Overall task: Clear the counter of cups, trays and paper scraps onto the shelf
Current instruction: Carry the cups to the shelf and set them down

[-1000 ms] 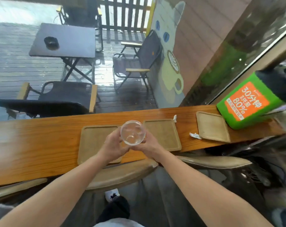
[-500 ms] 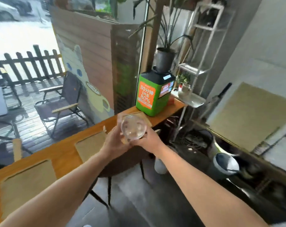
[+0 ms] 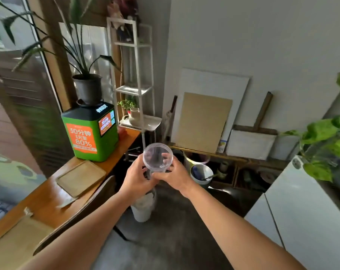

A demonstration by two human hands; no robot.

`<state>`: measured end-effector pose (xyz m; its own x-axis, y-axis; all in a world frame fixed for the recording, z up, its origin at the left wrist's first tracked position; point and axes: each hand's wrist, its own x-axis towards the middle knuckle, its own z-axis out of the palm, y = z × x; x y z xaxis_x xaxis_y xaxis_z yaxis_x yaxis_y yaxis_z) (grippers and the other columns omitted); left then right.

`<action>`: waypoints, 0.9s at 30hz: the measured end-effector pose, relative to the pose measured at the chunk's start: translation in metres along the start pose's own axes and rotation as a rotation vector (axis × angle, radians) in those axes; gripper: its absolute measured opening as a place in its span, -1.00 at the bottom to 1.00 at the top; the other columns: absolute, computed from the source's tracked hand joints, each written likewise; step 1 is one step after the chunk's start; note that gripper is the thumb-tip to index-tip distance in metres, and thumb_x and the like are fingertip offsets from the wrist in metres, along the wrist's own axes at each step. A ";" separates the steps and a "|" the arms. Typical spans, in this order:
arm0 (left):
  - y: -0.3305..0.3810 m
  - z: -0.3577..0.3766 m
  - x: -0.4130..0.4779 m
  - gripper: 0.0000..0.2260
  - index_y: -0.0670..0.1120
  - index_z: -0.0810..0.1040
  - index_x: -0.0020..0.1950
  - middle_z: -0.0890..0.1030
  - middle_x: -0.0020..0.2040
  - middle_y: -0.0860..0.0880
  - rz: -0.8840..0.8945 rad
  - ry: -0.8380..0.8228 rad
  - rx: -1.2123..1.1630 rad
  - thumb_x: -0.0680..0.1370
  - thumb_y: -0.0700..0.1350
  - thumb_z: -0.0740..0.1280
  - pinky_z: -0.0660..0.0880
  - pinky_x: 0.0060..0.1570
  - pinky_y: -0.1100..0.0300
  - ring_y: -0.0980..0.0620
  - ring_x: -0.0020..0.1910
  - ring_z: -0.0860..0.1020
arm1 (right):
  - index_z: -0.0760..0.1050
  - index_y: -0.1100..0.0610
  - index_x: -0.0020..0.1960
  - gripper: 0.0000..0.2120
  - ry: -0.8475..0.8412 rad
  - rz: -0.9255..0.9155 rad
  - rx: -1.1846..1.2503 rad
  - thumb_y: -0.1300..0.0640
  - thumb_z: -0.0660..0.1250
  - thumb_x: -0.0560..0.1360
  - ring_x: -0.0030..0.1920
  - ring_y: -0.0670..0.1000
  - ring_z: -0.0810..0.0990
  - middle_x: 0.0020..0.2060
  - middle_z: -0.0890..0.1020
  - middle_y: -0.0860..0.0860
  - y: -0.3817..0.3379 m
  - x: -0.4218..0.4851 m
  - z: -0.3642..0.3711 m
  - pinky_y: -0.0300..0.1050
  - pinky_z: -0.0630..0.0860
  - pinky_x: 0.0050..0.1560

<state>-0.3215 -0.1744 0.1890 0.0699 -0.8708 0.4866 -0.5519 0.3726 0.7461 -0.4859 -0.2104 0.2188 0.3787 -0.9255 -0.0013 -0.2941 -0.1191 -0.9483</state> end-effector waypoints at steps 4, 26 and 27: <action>-0.018 0.012 0.033 -0.31 0.43 0.31 0.31 0.49 0.18 0.41 -0.014 -0.035 -0.031 0.32 0.06 0.57 0.46 0.03 0.50 0.33 0.21 0.50 | 0.37 -0.32 0.20 -0.29 0.056 0.012 -0.017 -0.19 0.59 0.12 0.16 -0.14 0.57 0.17 0.55 -0.21 0.004 0.032 -0.007 -0.16 0.56 0.09; -0.167 0.001 0.236 -0.29 0.17 0.32 0.38 0.53 0.25 0.16 -0.119 -0.200 -0.124 0.34 0.02 0.62 0.51 0.17 0.19 0.14 0.21 0.54 | 0.13 -0.40 0.23 -0.20 0.156 0.190 -0.040 -0.15 0.58 0.21 -0.02 -0.25 0.55 0.02 0.47 -0.35 0.018 0.279 0.015 -0.40 0.51 -0.26; -0.169 0.008 0.245 -0.29 0.17 0.33 0.37 0.54 0.24 0.17 -0.132 -0.213 -0.135 0.33 0.00 0.62 0.52 0.16 0.20 0.14 0.19 0.55 | 0.14 -0.40 0.22 -0.20 0.161 0.208 -0.032 -0.16 0.59 0.20 0.00 -0.23 0.56 0.03 0.49 -0.32 0.022 0.287 0.009 -0.39 0.52 -0.27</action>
<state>-0.2173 -0.4535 0.1783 -0.0502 -0.9569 0.2860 -0.4330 0.2789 0.8572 -0.3758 -0.4756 0.1949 0.1634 -0.9763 -0.1419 -0.3795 0.0705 -0.9225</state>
